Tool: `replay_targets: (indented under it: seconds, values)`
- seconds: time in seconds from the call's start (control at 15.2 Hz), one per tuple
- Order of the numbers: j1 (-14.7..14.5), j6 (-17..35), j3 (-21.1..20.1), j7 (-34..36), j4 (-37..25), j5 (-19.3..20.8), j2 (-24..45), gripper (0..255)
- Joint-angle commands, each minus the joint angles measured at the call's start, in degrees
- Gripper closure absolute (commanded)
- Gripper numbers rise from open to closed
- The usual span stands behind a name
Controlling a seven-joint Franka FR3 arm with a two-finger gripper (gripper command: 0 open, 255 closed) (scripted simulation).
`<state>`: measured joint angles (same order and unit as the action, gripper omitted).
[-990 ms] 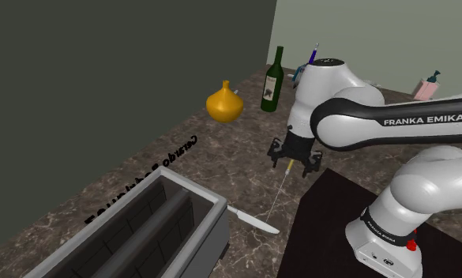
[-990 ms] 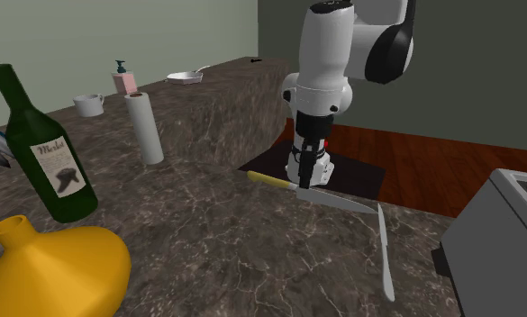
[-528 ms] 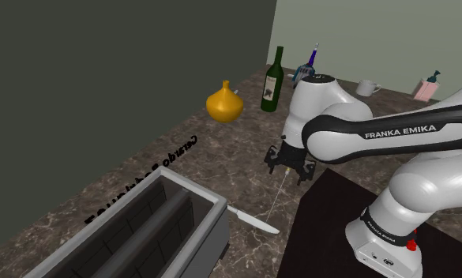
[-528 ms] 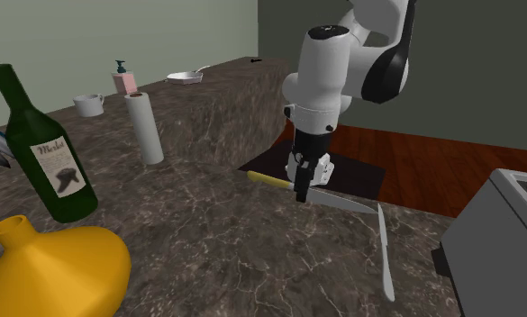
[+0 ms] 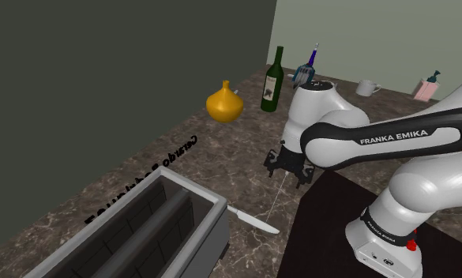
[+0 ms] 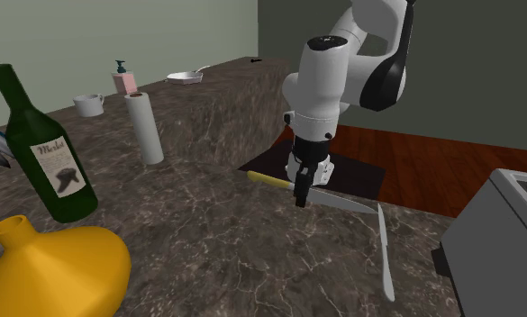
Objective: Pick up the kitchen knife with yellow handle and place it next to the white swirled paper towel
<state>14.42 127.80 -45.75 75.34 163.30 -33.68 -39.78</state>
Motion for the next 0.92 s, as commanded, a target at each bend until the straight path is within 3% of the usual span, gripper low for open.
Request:
replay_targets:
  seconds: [0.0, 0.07, 0.66, 0.86]
  values:
    - [0.00, 0.00, 0.00, 0.00, 0.00, 0.00, 0.00, 0]
    - [0.00, 0.00, 0.00, 0.00, 0.00, 0.00, 0.00, 255]
    - [0.00, 0.00, 0.00, 0.00, 0.00, 0.00, 0.00, 255]
    - [-0.33, -3.31, 1.65, 0.07, -1.08, 0.96, -2.22, 255]
